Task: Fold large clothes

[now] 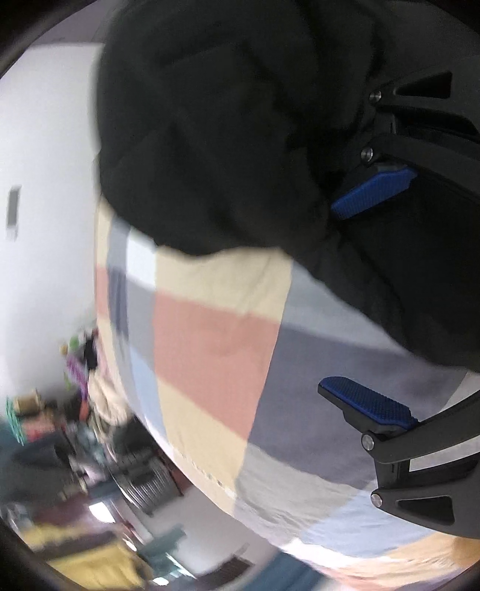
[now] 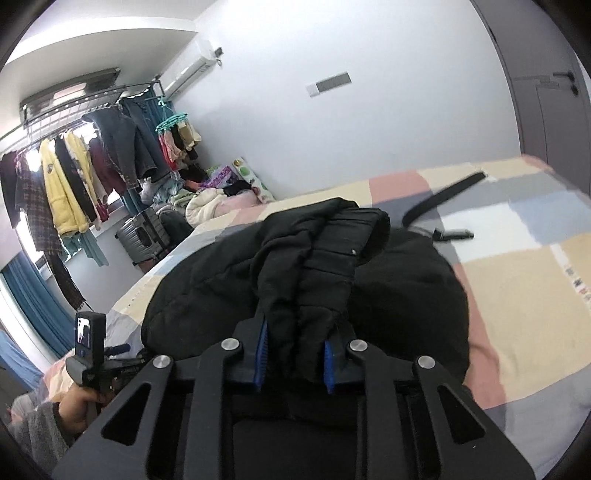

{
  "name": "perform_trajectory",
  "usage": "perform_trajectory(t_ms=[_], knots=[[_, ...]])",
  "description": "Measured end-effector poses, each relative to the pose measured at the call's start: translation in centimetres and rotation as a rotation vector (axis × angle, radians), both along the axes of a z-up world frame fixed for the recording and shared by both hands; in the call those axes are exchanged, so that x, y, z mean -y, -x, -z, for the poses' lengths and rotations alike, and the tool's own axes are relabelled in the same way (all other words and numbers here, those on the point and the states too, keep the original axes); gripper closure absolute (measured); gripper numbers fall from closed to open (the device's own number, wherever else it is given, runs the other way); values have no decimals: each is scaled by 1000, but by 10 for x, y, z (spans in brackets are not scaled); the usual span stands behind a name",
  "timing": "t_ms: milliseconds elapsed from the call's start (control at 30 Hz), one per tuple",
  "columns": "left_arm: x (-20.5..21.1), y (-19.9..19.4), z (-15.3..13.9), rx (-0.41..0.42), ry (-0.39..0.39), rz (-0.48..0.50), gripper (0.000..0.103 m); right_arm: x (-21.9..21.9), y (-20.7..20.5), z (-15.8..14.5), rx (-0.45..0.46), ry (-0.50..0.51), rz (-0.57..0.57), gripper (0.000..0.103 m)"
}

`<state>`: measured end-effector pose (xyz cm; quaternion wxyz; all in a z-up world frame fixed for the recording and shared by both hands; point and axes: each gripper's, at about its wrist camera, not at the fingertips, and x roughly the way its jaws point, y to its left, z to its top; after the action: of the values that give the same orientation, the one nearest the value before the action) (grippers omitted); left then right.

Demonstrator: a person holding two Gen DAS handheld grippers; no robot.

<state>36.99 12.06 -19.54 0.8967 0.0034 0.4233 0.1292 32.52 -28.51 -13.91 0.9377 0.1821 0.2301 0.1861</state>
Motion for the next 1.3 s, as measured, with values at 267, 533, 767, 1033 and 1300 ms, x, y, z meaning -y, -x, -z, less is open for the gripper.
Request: perform_trajectory(t_ms=[267, 533, 767, 1033, 1300], knots=[[-38, 7, -8, 65, 187, -121, 16, -10, 15, -13, 46, 95, -6, 78], [-37, 8, -5, 72, 174, -132, 16, -19, 3, 15, -40, 236, 24, 78], [-35, 7, -1, 68, 169, -121, 16, -31, -23, 59, -140, 304, 28, 77], [-39, 17, -7, 54, 231, -122, 16, -20, -18, 67, -120, 221, 47, 56], [-29, 73, -46, 140, 249, -70, 16, -32, 28, 40, -73, 264, 53, 29]])
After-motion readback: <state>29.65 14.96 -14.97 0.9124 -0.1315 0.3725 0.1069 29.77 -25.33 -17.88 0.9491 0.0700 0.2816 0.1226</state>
